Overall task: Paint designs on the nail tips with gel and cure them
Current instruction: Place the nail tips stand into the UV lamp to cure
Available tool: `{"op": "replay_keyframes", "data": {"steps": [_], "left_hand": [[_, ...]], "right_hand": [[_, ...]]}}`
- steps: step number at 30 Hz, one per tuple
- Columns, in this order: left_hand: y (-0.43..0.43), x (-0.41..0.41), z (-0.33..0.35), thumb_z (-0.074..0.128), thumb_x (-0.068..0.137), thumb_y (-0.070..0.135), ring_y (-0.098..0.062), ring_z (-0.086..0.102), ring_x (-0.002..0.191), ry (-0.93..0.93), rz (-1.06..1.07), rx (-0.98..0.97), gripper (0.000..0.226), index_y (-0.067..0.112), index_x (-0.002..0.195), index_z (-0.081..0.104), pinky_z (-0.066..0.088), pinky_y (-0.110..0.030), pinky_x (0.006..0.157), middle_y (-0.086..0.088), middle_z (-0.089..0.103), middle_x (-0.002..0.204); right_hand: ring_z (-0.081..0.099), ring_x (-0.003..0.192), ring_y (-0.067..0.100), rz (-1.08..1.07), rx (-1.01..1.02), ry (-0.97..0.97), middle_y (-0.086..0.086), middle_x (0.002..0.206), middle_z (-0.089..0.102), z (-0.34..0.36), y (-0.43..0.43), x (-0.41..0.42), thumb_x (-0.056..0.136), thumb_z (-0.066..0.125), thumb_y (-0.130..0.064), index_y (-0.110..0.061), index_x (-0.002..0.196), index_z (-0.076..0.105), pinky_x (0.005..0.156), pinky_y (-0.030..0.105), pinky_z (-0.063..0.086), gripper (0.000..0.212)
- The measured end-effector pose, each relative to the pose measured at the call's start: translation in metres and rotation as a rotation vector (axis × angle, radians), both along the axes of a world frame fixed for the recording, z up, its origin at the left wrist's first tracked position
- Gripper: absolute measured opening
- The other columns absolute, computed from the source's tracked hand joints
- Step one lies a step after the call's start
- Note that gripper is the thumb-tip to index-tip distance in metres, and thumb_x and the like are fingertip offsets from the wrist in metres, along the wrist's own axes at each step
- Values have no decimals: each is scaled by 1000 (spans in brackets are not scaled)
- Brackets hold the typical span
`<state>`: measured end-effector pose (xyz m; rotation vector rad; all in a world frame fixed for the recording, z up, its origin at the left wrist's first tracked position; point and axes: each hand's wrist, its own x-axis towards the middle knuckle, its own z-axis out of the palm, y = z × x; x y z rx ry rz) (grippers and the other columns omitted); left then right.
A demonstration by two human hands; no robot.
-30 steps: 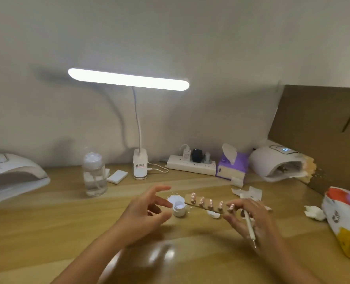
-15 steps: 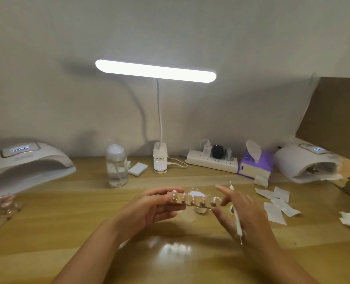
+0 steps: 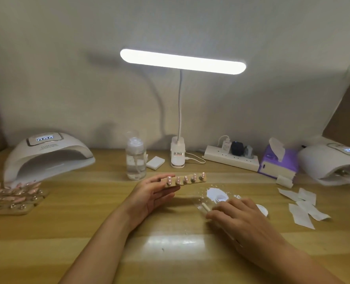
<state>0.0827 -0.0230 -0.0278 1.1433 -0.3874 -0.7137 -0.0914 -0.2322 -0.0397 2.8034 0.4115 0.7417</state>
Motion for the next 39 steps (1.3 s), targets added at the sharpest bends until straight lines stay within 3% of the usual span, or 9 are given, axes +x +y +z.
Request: {"op": "replay_keyframes", "data": {"steps": [6, 13, 16, 18, 21, 25, 29, 33, 39], "left_hand": [[-1, 0, 2, 43, 98, -3, -23, 69, 108, 13, -11, 14, 32, 4, 122, 63, 58, -26, 86, -12, 71, 117], [-1, -1, 4, 44, 97, -2, -25, 69, 108, 38, -37, 9, 32, 3, 121, 64, 59, -25, 81, -15, 71, 116], [-1, -3, 5, 46, 96, 0, -26, 68, 109, 54, -75, -1, 31, 3, 120, 65, 60, -25, 78, -17, 70, 117], [-3, -6, 7, 49, 94, 2, -28, 67, 111, 82, -112, -28, 30, 2, 120, 65, 60, -26, 77, -20, 69, 118], [-10, -14, 13, 58, 86, 8, -30, 67, 111, 114, -184, -56, 30, 4, 112, 72, 60, -26, 73, -22, 68, 119], [-26, -27, 16, 59, 82, 12, -29, 70, 105, 71, -197, -38, 29, 7, 106, 75, 60, -24, 71, -23, 69, 115], [-43, -40, 18, 54, 92, 23, -29, 69, 107, 26, -204, -32, 35, 7, 121, 64, 60, -27, 74, -18, 70, 117], [-54, -45, 16, 49, 99, 18, -21, 74, 86, -229, 53, 55, 25, 8, 110, 69, 59, -22, 63, -11, 75, 105], [-46, -25, -11, 53, 99, 19, -9, 65, 58, -266, 421, 76, 22, 7, 94, 71, 56, -17, 55, -8, 77, 87]], "right_hand": [[68, 86, 15, 30, -189, -43, -10, 98, 71, 0, -8, 6, 86, 44, -18, -26, 119, 73, 71, 30, 55, 45], [66, 84, 17, -25, -108, 14, -8, 98, 69, 0, -4, 0, 68, 87, -25, -30, 126, 69, 69, 31, 54, 60], [61, 85, 17, -119, 113, -33, -6, 100, 64, 1, 0, -4, 64, 86, -13, -27, 124, 69, 69, 30, 52, 64], [55, 88, 9, -202, 438, -101, -9, 101, 57, 7, 5, -2, 74, 79, -5, -25, 121, 64, 73, 29, 51, 53], [47, 92, -7, -245, 846, -74, -18, 106, 53, 23, 8, 2, 90, 71, -26, -34, 129, 50, 81, 17, 43, 45], [51, 82, -10, -186, 929, -34, -21, 93, 60, 39, 3, -10, 87, 76, -26, -37, 109, 62, 69, 10, 40, 28], [57, 75, -2, -245, 1081, -24, -19, 83, 67, 40, -21, -37, 84, 78, -28, -40, 101, 65, 66, 13, 47, 24], [61, 70, 8, -564, 1435, -338, -8, 84, 67, 30, -75, -78, 86, 75, -33, -27, 102, 67, 59, 22, 50, 18], [53, 66, 19, -990, 1719, -740, 5, 80, 56, 14, -162, -89, 97, 64, -26, -14, 105, 58, 60, 31, 45, 16]]}}
